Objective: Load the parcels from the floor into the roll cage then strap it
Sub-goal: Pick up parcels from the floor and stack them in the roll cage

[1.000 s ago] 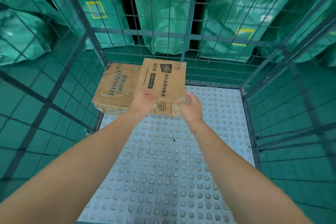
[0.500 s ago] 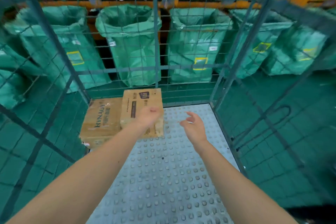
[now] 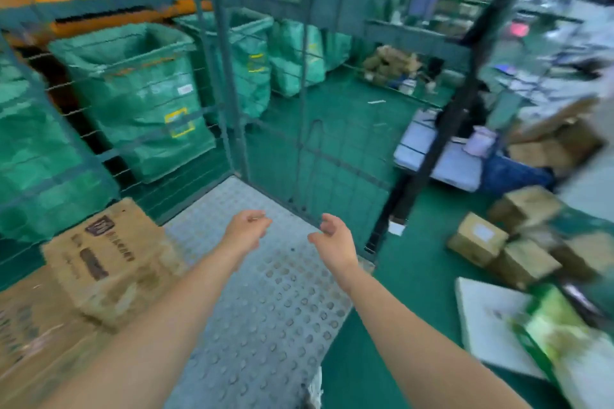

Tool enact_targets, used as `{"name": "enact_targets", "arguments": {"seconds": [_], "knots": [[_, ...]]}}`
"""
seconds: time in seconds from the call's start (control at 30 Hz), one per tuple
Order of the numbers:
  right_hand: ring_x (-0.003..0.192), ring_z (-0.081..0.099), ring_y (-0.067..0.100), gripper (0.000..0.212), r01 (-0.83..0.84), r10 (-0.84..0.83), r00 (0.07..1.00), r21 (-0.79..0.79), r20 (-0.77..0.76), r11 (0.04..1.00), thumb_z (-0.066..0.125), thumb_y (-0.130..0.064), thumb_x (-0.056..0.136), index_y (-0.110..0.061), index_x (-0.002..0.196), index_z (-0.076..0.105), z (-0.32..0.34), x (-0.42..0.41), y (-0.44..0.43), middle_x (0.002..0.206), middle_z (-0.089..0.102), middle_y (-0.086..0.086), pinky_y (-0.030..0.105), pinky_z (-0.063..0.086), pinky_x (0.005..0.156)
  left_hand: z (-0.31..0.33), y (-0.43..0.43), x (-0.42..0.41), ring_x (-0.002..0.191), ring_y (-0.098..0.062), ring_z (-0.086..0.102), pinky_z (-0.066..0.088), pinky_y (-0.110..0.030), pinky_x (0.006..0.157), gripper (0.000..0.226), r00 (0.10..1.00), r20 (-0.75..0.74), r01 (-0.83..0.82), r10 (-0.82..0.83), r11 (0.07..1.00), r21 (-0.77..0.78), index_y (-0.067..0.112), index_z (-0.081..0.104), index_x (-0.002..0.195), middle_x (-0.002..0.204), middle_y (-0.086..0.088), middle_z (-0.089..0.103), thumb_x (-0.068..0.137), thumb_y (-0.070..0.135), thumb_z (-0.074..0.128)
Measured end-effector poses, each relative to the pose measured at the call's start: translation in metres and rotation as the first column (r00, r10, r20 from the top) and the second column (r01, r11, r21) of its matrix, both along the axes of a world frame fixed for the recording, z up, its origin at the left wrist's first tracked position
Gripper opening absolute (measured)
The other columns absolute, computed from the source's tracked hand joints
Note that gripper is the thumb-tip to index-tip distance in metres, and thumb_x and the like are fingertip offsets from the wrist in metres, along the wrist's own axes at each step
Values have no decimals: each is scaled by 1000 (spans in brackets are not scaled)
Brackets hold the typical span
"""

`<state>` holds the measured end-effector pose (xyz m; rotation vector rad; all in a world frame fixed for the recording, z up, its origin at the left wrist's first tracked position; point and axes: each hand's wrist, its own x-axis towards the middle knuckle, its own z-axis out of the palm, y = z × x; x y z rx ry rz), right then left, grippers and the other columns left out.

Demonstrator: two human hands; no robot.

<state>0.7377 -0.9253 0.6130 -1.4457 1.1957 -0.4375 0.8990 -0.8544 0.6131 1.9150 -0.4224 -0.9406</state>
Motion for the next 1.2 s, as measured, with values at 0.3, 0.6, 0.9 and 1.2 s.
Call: {"name": "enact_targets", "arguments": {"seconds": [0.3,0.6,0.9,1.2], "knots": [[84,57,13,58,443,-443,897,8,-9,897,58,-15,94,-21,148,39,5,-175,-6,143,44,0,28,51,71,6,-70,-151,95,-20,60,46,-31,77,36,914,-37,403,-404,915,-28,13,57,130,97,0,63,94,18,60],[71,50,4,59,698,-698,716,-2,-30,716,57,-17,97,-21,151,34,6,-338,-16,148,40,1,20,42,56,16,-127,-314,99,-16,60,49,-34,89,34,759,-57,648,-648,761,-20,19,56,126,106,-1,62,93,23,60],[116,53,20,61,864,-864,503,-44,17,502,64,-14,92,-19,148,40,1,-530,-22,143,47,6,29,45,84,26,-173,-523,96,-17,55,46,-27,74,37,531,-6,846,-847,530,-61,15,52,132,103,-1,58,97,21,56],[120,52,21,63,981,-982,189,-51,-3,188,68,-14,89,-17,146,43,-6,-691,26,138,52,5,39,45,105,16,-179,-723,107,-21,56,48,-34,85,32,210,32,977,-977,208,-51,14,53,128,124,-7,58,97,21,56]]}}
